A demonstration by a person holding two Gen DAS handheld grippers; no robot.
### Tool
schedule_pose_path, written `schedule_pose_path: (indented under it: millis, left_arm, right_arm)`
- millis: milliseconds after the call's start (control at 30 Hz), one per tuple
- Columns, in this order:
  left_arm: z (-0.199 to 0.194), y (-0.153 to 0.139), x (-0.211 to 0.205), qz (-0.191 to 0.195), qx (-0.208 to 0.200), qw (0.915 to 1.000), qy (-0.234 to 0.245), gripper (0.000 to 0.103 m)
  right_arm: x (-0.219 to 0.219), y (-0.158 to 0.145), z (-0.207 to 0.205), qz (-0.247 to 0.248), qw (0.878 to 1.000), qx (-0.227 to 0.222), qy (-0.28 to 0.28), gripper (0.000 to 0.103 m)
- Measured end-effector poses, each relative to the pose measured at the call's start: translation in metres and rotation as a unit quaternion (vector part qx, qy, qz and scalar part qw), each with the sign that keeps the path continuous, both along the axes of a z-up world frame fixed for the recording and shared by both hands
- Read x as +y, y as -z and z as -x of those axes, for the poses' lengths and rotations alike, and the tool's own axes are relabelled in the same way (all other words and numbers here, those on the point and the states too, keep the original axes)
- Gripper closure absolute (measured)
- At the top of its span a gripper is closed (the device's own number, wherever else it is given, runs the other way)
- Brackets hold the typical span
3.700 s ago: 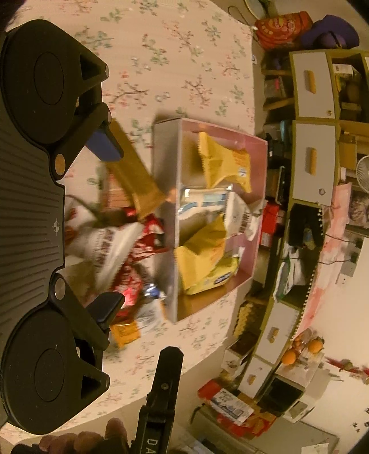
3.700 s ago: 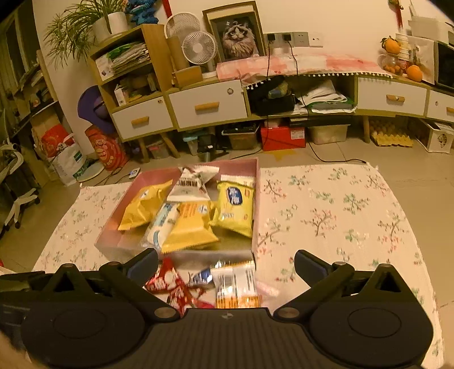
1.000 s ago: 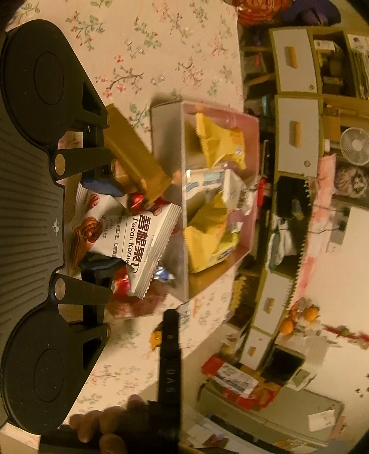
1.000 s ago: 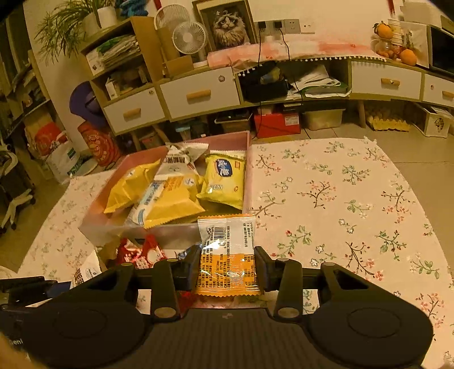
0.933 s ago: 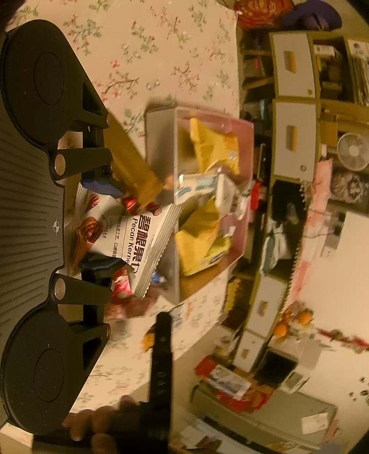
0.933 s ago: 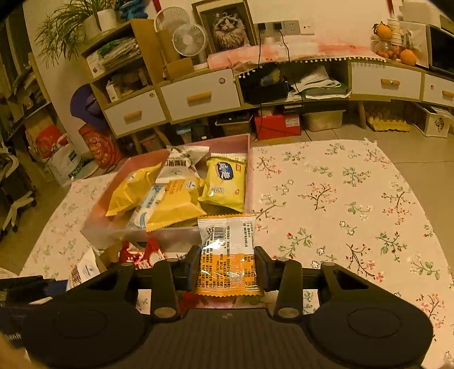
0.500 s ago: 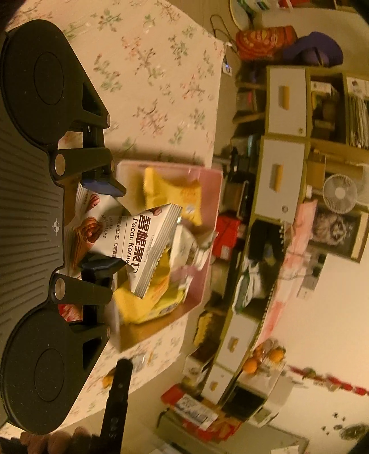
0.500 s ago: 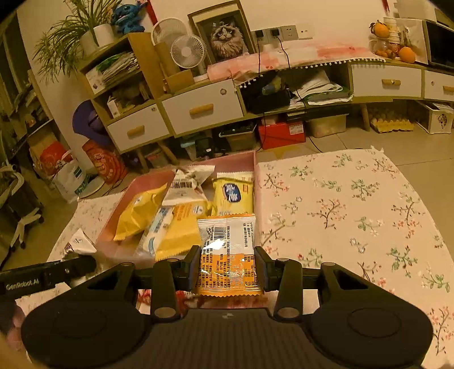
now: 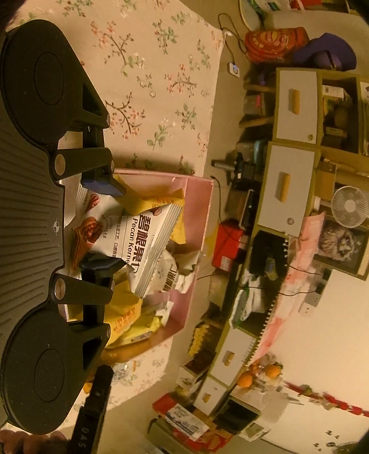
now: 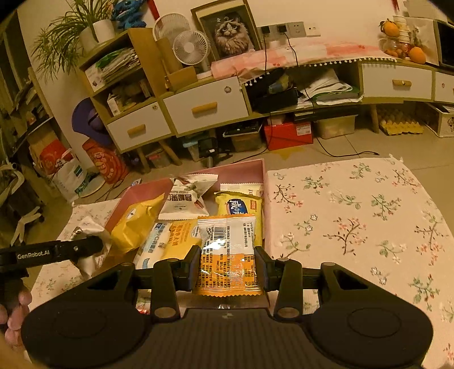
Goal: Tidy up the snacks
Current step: 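Lower both held packs into the pink box and open both tools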
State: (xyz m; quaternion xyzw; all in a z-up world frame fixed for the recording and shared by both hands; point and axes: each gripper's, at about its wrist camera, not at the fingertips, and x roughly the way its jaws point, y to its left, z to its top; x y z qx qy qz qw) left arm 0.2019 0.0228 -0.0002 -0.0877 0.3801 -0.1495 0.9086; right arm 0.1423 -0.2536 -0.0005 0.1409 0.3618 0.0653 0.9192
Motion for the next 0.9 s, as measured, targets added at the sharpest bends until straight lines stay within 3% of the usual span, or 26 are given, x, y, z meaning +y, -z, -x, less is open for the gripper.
schedule_pose_path:
  millis: [367, 733, 833, 900]
  left_arm:
    - [-0.015, 0.021, -0.007, -0.014, 0.009, 0.9999, -0.001, 0.061]
    - [-0.021, 0.024, -0.014, -0.024, 0.005, 0.9997, 0.007, 0.058]
    - [-0.02, 0.024, -0.014, -0.022, 0.005, 0.9997, 0.011, 0.057]
    - [-0.019, 0.023, -0.014, -0.021, 0.007, 0.9996, 0.016, 0.049]
  right_arm:
    - [-0.001, 0.008, -0.014, 0.004, 1.0, 0.001, -0.006, 0.098]
    - [0.007, 0.013, -0.019, 0.033, 0.999, 0.002, -0.023, 0.097]
    - [0.006, 0.011, -0.018, 0.03, 0.999, -0.002, -0.019, 0.094]
    - [0.005, 0.009, -0.018, 0.023, 0.999, -0.005, -0.023, 0.08]
